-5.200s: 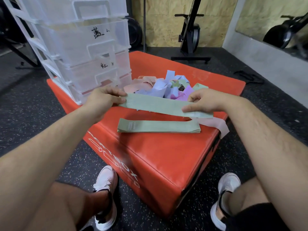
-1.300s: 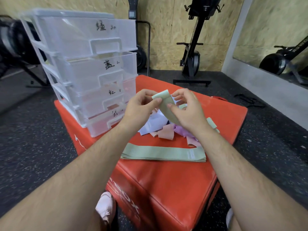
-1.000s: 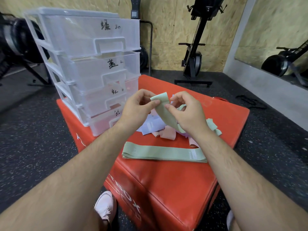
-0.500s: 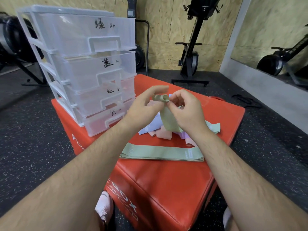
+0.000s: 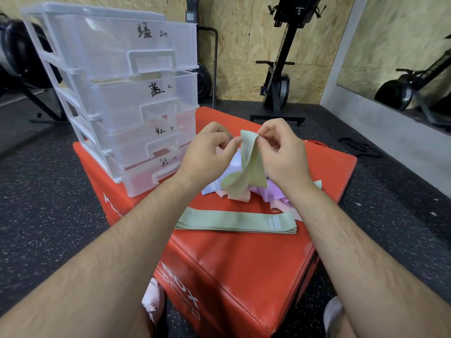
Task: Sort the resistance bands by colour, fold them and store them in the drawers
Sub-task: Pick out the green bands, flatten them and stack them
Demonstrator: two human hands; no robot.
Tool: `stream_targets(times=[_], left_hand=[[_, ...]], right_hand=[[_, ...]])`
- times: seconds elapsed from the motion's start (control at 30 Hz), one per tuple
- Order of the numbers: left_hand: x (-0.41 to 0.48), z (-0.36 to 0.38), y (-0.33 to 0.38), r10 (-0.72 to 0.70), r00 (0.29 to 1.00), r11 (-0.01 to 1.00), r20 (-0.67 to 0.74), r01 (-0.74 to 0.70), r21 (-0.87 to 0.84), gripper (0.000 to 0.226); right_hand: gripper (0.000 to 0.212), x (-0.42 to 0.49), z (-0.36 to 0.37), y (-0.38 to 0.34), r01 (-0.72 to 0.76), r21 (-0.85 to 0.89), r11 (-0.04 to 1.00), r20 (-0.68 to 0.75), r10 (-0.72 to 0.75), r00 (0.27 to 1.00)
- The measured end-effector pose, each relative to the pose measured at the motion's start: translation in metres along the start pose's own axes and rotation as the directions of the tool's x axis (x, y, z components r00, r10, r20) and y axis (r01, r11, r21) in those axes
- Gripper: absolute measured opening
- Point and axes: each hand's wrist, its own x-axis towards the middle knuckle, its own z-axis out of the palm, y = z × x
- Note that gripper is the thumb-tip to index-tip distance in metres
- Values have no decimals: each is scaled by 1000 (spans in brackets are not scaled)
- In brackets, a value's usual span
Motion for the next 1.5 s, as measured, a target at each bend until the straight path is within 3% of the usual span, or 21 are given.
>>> stream_targets(times=[0.07,0.2,0.37,0.47,0.57,0.7,0.8,0.9,0.97,1.07,1.13,1.23,1.37,1.43,1.5], left_hand=[[-1,-1,2,10,1000,999,29,-8,-54,15],[-2,2,4,-9,993,988,114,27,-153,40],[0,0,4,-84,994,981,75,95,-167,6],[-1,-3,8,-107,991,966,81,123,-230,8],[-2,-6,7,-130,988,954,86,148,-259,10],[-2,-8,7,-202,979,936,26,200,-290,18],[-2,-10,12,-378,922,813,82,373,-447,43],[-3,-12,12,-395,907,793,146,417,-444,35],[-4,-14,9,-382,918,834,104,391,-390,25],[-5,-21,6,-307,948,899,91,319,-299,31],[-8,-25,7,-248,961,911,123,275,-308,30],[-10,-29,3,-209,968,923,139,243,-300,29],[-11,-34,-7,-251,955,931,157,282,-231,30],[-11,-37,-9,-254,959,923,123,279,-264,30],[-12,-40,-8,-243,967,921,74,254,-296,27]], right_hand=[[15,1,-2,0,-27,71,997,4,27,1000],[12,-1,-3,1,-80,155,985,93,66,993],[23,0,-2,6,-213,262,941,200,163,966],[32,-3,0,9,-333,267,904,307,248,919],[15,-5,5,12,-268,137,954,257,227,940],[5,-4,13,9,-211,179,961,161,183,970],[3,-4,18,5,-17,68,998,60,13,998],[8,-10,23,6,120,2,993,152,-119,981],[9,-14,25,6,77,56,995,212,-87,973],[25,-10,26,9,-110,128,986,241,77,968],[34,-7,28,12,-177,127,976,368,119,922],[24,-9,36,15,-165,107,980,480,94,872],[14,-8,44,14,-121,118,986,397,65,915],[3,-7,44,13,-114,117,987,413,56,909],[8,-6,43,13,-126,129,984,435,57,899]])
